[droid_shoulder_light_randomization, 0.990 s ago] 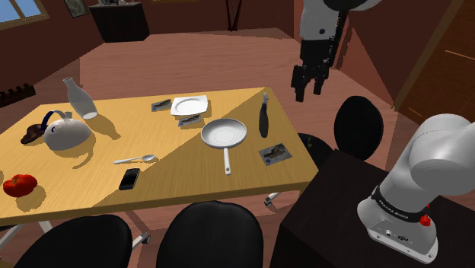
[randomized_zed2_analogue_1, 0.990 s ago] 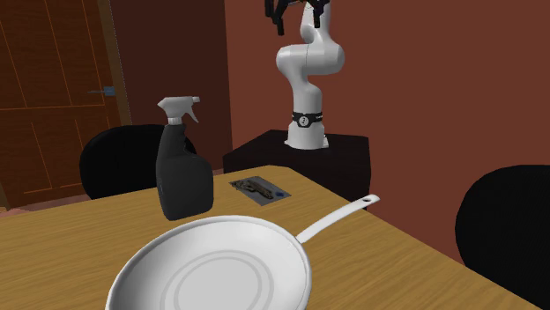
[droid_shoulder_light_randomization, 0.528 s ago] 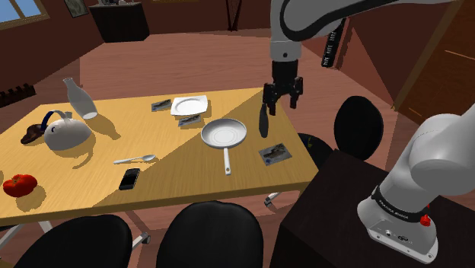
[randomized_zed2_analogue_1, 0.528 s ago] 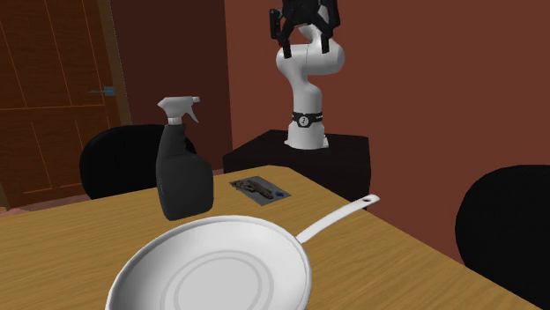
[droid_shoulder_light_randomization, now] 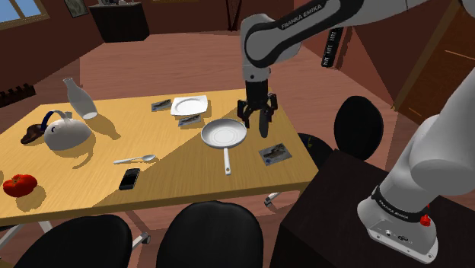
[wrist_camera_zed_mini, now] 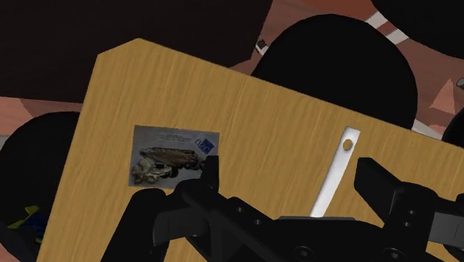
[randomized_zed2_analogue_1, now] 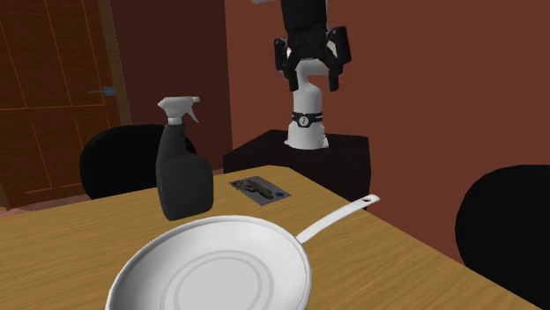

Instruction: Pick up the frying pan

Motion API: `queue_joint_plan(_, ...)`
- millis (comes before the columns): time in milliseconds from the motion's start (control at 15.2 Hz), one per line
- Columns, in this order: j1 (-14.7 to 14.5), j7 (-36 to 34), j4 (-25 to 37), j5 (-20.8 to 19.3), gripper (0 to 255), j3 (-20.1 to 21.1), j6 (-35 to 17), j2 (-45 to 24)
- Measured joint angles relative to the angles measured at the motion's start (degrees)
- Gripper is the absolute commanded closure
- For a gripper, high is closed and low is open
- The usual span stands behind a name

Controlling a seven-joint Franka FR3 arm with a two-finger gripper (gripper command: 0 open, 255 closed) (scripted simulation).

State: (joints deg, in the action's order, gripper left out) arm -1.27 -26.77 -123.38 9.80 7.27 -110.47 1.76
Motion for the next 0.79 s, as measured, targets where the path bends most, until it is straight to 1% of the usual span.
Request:
queue_joint_plan(198, -0.2, -3.1, 3.3, -0.2, 0, 0.2, -2.3, -6.4)
queue_joint_plan(792, -1.5, -11.8, 20.2, -1.2, 0, -0.7, -4.5, -27.4)
